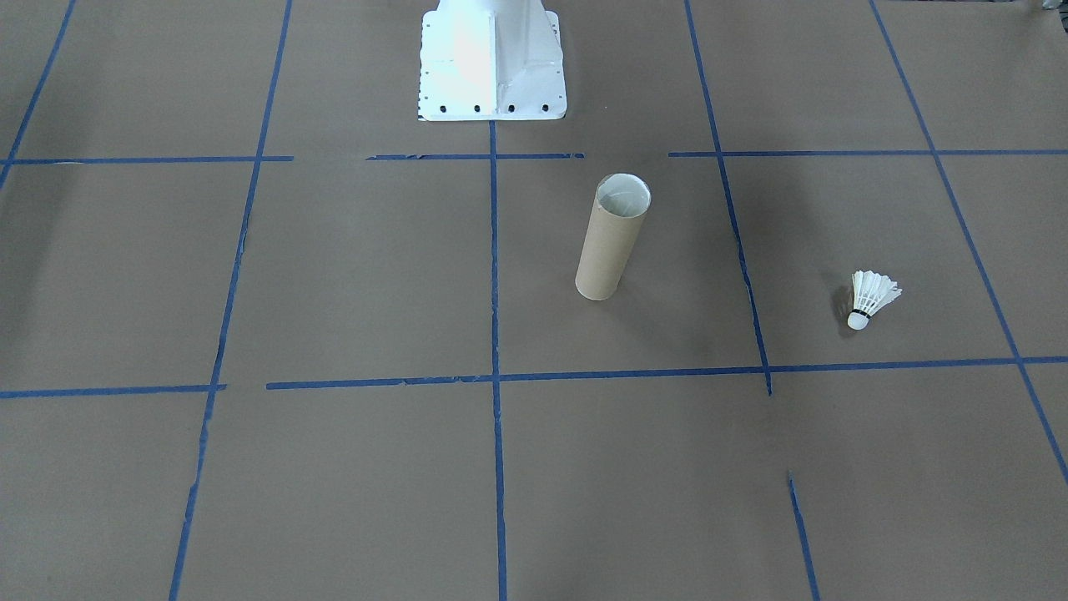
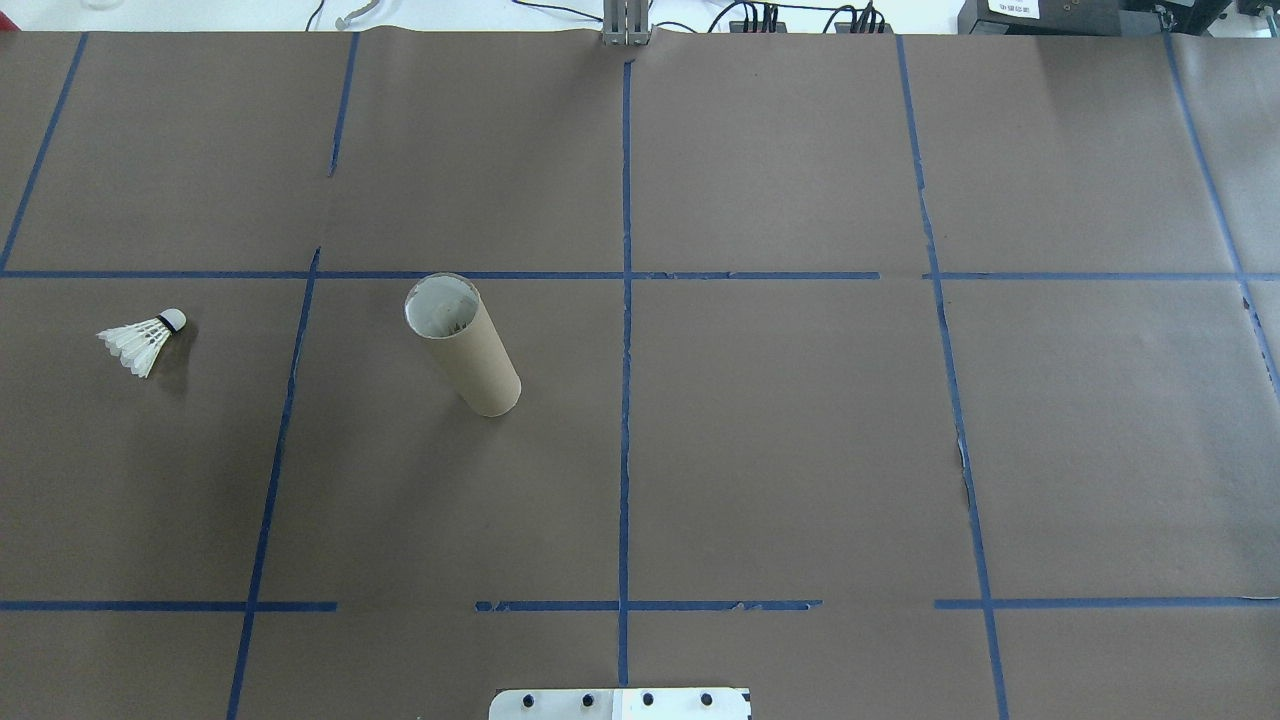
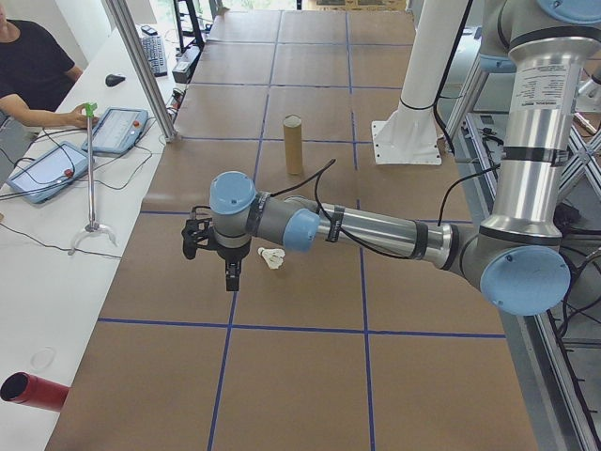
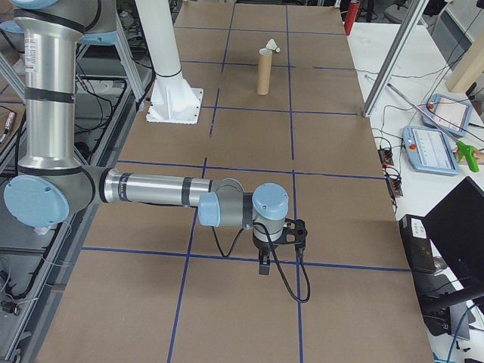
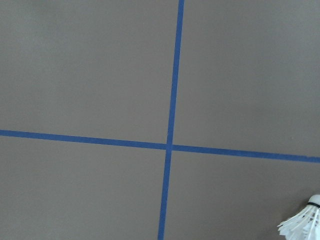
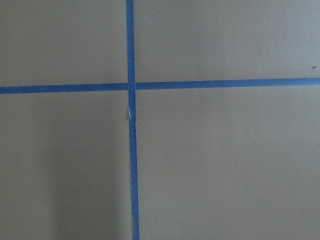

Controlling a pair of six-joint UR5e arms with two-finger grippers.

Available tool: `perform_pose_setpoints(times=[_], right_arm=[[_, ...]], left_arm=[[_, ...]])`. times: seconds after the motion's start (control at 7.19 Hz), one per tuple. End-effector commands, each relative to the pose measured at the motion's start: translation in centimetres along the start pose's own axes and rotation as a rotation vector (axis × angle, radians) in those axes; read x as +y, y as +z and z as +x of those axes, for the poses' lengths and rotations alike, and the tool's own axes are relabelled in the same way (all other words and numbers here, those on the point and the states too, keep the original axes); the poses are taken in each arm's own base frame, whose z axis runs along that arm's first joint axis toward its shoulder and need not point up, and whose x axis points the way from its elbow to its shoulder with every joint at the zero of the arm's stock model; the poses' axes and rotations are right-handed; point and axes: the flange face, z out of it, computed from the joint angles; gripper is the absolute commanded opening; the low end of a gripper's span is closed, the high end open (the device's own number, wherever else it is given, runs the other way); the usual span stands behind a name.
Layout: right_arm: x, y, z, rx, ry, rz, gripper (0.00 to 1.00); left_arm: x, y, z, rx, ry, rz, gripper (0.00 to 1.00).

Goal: Collect badminton balls into bucket

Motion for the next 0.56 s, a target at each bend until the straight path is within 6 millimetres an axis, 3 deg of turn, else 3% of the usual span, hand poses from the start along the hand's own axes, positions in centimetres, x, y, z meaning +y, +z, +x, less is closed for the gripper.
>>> perform_pose_setpoints(times=[0.0,0.14,0.42], right_arm=[[0.0,0.0,0.0,0.000,0.000,0.000,1.00],[0.0,0.0,0.0,0.000,0.000,0.000,1.00],[0.0,0.0,0.0,0.000,0.000,0.000,1.00]], left_arm=[[3.7,3.9,3.7,0.123,-0.057,0.003,1.00],[6.7,5.1,3.5,0.175,-0.051,0.027,1.00],[9.1,6.0,1.5,0.275,-0.049,0.073,1.00]])
